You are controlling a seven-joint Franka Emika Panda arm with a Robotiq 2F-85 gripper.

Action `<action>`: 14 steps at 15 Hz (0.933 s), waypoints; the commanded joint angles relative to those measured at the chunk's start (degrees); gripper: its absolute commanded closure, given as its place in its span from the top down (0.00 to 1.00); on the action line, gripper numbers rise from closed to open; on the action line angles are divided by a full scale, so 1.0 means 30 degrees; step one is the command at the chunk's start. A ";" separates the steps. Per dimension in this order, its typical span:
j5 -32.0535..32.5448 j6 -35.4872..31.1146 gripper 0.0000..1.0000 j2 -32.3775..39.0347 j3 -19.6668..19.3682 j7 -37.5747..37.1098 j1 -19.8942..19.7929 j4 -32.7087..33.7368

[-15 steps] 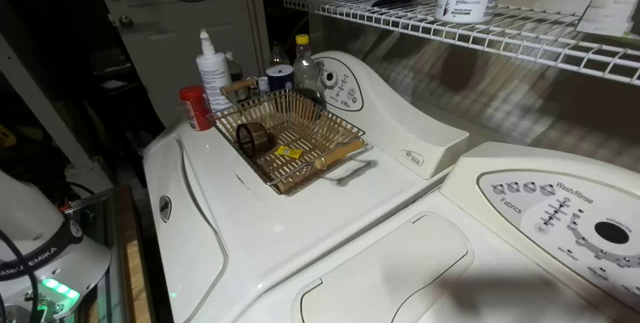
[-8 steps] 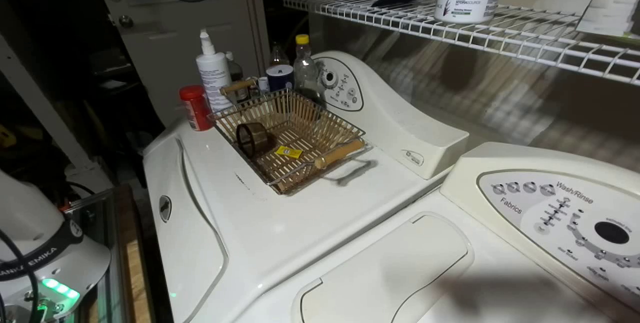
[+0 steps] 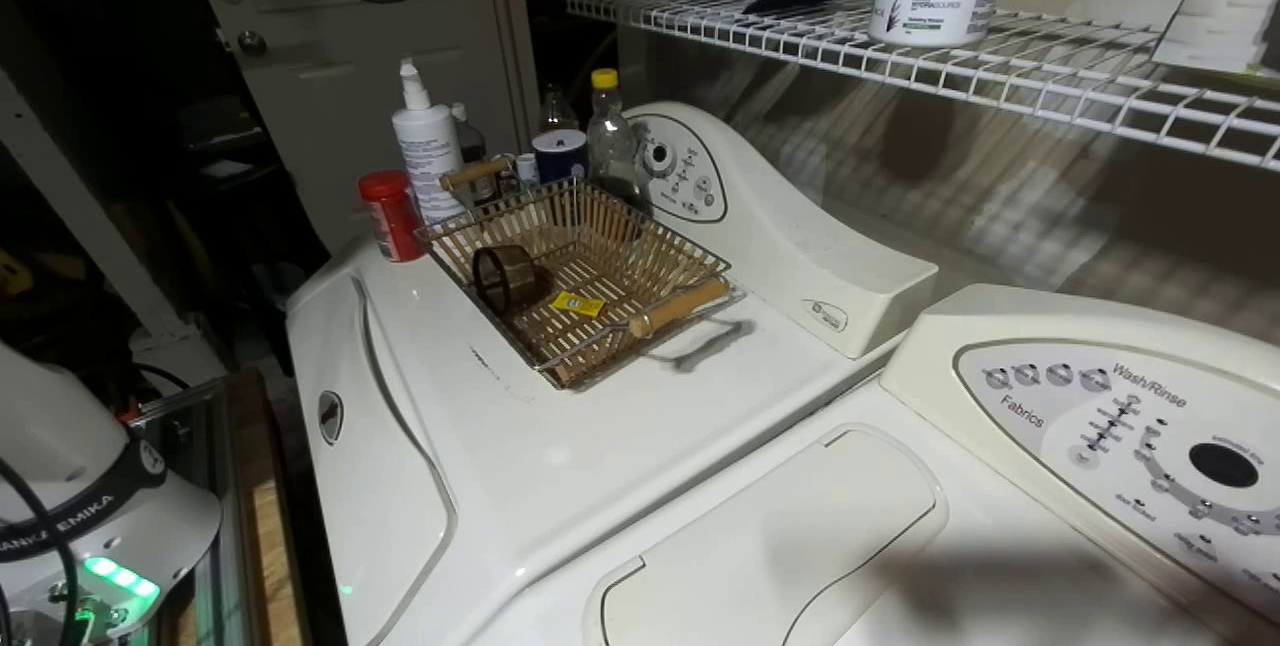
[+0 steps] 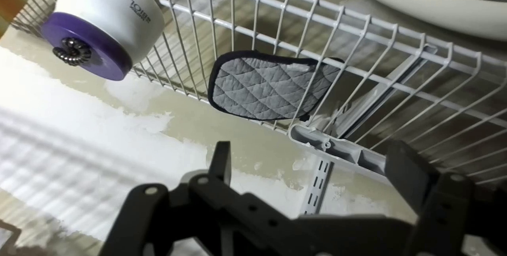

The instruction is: Remove the grey potholder from the spaces of the rack

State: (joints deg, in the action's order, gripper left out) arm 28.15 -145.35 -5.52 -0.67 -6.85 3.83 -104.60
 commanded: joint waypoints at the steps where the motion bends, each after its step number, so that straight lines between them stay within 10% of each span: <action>1: -0.4207 -0.0589 1.00 0.1377 0.0019 0.3432 -0.0191 0.1483; 14: -0.6110 0.2923 1.00 0.6515 -0.0134 0.4724 -0.1436 0.7990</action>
State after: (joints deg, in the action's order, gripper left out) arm 12.41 -141.36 9.58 -1.52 5.03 0.04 -87.76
